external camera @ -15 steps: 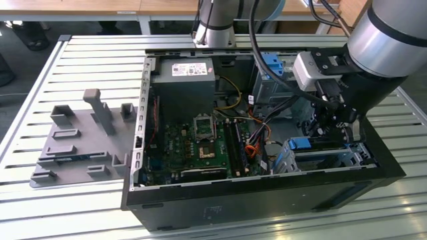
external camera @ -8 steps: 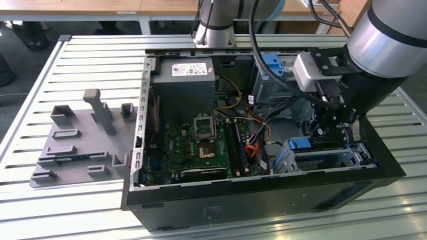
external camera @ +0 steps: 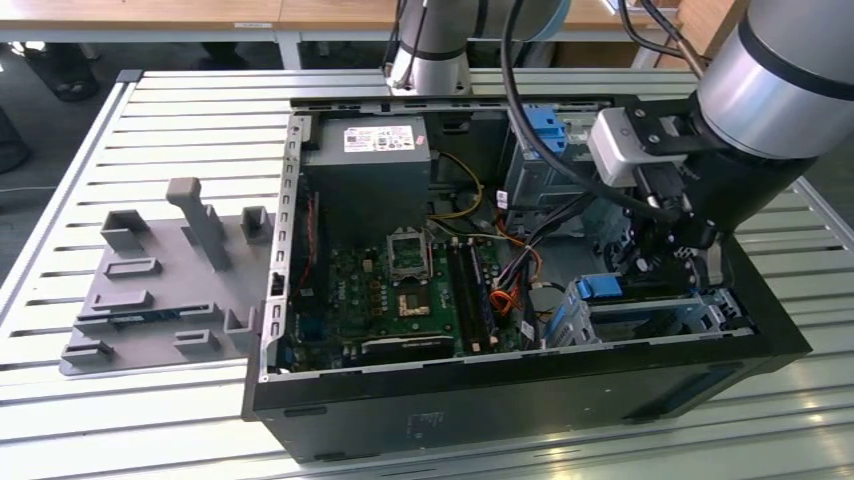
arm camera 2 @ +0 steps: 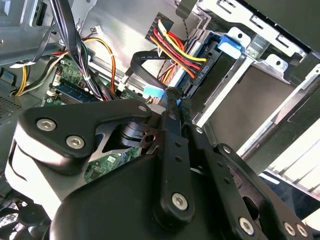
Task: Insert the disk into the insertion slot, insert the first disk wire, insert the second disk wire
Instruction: 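Insert the second disk wire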
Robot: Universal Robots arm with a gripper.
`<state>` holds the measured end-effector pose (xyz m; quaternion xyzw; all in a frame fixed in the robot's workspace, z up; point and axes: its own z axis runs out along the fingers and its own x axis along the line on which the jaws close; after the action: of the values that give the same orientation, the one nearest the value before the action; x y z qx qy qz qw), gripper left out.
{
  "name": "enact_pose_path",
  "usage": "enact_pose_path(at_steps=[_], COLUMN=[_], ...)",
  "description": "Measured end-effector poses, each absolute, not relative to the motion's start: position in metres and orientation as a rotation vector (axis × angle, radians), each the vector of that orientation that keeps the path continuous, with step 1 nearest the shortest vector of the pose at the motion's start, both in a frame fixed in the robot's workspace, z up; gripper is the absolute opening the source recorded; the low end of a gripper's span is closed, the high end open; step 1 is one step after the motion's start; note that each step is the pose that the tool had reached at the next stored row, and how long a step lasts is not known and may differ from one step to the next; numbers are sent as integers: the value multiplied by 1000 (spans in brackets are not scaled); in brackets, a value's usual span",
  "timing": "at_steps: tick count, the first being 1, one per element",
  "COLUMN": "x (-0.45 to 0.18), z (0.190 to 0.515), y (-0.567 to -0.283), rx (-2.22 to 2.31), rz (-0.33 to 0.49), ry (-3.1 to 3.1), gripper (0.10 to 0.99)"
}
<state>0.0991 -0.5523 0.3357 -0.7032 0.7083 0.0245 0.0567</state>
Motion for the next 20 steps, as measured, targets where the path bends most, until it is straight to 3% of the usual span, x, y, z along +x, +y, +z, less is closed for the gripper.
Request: enact_pose_path(at_steps=[9,20], x=[99,101], z=[334,332], y=[-567,-571], rx=[-2096,-2163], rz=[144,153], ry=[2114,2049], gripper=[149,149])
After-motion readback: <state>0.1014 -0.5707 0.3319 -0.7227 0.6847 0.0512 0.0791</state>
